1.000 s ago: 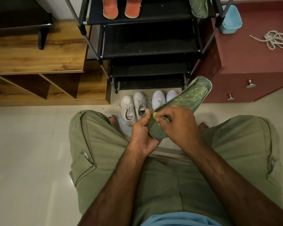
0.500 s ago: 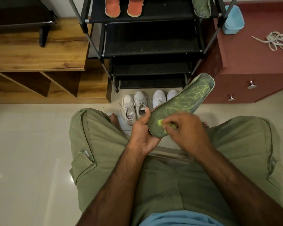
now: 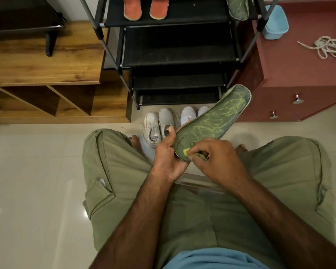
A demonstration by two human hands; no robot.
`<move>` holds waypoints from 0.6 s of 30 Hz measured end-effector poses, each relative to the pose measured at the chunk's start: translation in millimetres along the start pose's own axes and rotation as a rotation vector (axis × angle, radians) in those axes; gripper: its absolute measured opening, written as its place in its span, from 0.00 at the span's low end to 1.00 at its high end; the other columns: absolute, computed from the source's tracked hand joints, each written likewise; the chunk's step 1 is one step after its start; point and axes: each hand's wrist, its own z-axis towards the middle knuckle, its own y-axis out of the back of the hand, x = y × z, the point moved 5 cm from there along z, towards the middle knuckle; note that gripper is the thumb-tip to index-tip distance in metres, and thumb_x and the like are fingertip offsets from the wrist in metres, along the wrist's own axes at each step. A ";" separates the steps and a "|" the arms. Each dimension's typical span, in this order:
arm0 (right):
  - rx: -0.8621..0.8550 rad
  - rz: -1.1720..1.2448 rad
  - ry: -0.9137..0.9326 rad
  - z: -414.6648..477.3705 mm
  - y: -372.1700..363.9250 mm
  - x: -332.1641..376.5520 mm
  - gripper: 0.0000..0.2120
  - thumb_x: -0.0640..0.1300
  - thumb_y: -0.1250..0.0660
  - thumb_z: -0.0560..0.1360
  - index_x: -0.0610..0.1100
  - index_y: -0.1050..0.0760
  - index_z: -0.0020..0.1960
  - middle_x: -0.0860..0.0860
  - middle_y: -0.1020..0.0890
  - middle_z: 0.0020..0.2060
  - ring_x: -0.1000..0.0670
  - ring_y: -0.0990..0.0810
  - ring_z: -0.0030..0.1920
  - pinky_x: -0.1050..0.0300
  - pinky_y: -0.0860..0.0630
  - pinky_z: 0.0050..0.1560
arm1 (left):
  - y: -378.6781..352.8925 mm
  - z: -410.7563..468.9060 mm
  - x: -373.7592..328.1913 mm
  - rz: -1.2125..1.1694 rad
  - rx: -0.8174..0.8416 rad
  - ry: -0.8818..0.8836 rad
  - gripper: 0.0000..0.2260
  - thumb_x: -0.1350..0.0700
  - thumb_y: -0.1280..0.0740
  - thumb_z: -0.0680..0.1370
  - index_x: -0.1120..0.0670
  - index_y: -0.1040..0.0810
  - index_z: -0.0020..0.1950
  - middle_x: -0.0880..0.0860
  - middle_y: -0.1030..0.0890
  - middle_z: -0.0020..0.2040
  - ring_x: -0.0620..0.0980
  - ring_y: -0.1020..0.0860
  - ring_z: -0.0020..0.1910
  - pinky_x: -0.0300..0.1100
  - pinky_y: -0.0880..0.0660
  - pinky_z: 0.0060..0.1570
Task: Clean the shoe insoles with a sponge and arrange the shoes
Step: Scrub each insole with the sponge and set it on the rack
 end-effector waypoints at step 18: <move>-0.019 0.038 -0.052 14.0 6.0 -1.8 0.07 0.43 0.23 0.74 0.53 0.12 0.50 0.62 0.16 0.40 0.63 0.20 0.39 0.67 0.26 0.43 | -4.4 -3.4 0.8 -0.020 0.040 -0.012 0.30 0.43 0.51 0.87 0.67 0.33 0.76 0.67 0.27 0.72 0.62 0.24 0.69 0.53 0.22 0.64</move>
